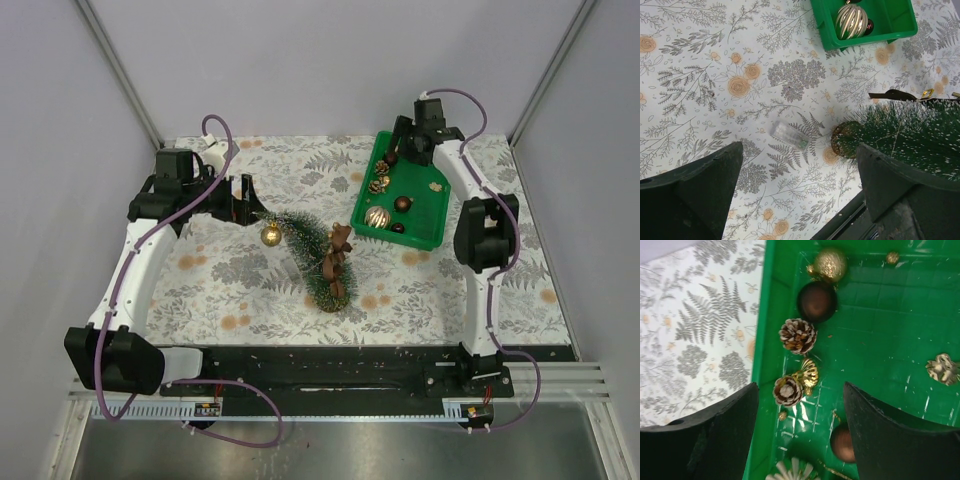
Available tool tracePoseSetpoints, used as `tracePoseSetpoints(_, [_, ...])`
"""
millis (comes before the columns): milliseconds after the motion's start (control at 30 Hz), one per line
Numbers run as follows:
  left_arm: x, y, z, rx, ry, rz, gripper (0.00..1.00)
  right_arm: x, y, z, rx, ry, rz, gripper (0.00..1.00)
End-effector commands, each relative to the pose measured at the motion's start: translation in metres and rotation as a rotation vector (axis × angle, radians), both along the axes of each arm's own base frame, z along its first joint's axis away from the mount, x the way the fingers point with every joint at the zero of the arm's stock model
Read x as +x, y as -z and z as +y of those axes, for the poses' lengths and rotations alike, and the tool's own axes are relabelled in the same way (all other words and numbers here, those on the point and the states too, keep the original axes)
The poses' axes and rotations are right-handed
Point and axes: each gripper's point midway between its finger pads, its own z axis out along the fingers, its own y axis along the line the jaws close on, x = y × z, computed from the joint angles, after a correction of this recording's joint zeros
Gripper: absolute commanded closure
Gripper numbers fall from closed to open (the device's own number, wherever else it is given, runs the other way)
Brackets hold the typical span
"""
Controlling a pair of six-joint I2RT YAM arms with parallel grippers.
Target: Decorate the small christmas tree
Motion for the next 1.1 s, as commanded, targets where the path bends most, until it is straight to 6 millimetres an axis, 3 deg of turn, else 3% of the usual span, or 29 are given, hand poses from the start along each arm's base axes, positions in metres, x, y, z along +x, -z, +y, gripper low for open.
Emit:
tracePoseSetpoints(0, [0.002, -0.001, 0.006, 0.032, -0.005, -0.043, 0.01, 0.008, -0.008, 0.022, 0.054, -0.064, 0.003, 0.24])
tracePoseSetpoints(300, [0.004, 0.006, 0.006, 0.03, -0.004, -0.018, 0.01, 0.021, 0.058, 0.026, 0.05, -0.064, 0.094, 0.28])
tracePoseSetpoints(467, [0.004, 0.008, 0.007, 0.041, -0.004, -0.017, 0.01, 0.022, 0.08, 0.027, 0.056, -0.044, 0.149, 0.33])
tracePoseSetpoints(733, [0.004, 0.009, 0.007, 0.043, -0.001, -0.013, 0.01, 0.016, 0.099, 0.019, 0.029, -0.021, 0.179, 0.38])
tracePoseSetpoints(1033, [0.004, 0.014, 0.006, 0.035, 0.004, 0.009, 0.01, -0.01, 0.119, 0.018, 0.063, 0.004, 0.231, 0.45])
tracePoseSetpoints(1067, [0.004, 0.015, 0.006, 0.035, 0.004, 0.009, 0.01, -0.009, 0.114, 0.019, 0.072, 0.005, 0.213, 0.46])
